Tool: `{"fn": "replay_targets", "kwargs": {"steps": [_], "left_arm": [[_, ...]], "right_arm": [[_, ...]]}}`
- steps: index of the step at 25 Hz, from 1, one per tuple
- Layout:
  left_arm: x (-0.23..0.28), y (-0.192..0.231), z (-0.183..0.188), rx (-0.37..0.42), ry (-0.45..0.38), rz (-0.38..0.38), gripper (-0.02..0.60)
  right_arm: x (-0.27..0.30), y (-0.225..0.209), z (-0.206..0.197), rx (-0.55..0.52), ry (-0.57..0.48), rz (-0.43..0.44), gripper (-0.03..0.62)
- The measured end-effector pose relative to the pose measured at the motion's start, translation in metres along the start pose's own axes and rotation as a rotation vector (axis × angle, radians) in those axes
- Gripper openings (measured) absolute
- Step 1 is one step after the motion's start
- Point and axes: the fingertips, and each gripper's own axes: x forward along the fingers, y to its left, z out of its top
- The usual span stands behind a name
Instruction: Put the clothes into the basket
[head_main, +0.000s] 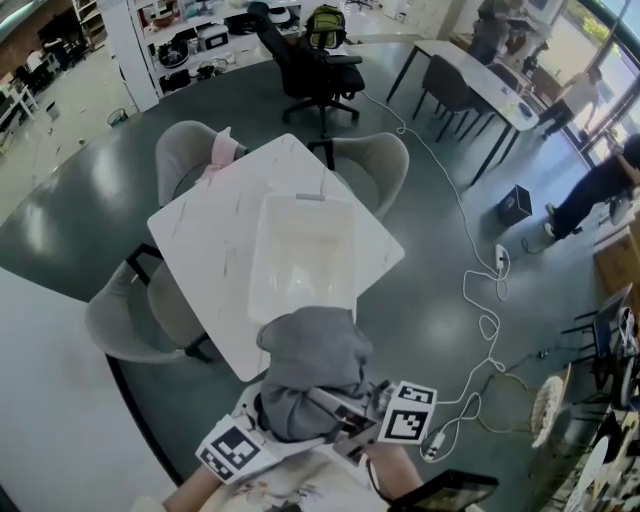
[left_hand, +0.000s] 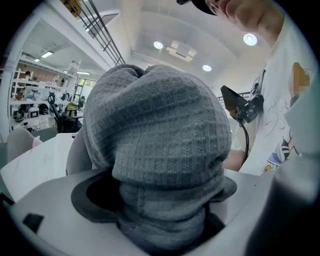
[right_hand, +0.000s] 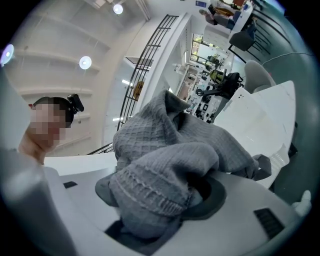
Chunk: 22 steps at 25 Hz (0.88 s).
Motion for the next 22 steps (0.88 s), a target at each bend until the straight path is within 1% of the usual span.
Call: {"fn": "replay_targets", "kwargs": {"steps": [5, 10, 13, 16, 20, 22], "left_arm": [[0.005, 0.033, 0.008, -0.026, 0.002, 0.044, 0.509], [0.016, 0.067, 0.031, -0.053, 0.004, 0.081, 0.509], [0.024, 0.089, 0.042, -0.038, 0.014, 0.086, 0.509], [0.033, 0.110, 0.053, -0.051, 0.015, 0.093, 0.509], [0.049, 0.137, 0.063, -0.042, 0.022, 0.103, 0.509], [0.057, 0.150, 0.068, -0.057, 0.024, 0.108, 0.509]], "right_arm": [[0.025, -0.017, 0.017, 0.015, 0.043, 0.025, 0.259], [0.047, -0.031, 0.051, 0.041, 0.076, 0.044, 0.259], [0.060, -0.040, 0.074, 0.044, 0.083, 0.053, 0.259], [0.071, -0.053, 0.093, 0.048, 0.090, 0.056, 0.259], [0.081, -0.070, 0.119, 0.060, 0.104, 0.059, 0.259], [0.087, -0.081, 0.130, 0.070, 0.109, 0.057, 0.259]]}}
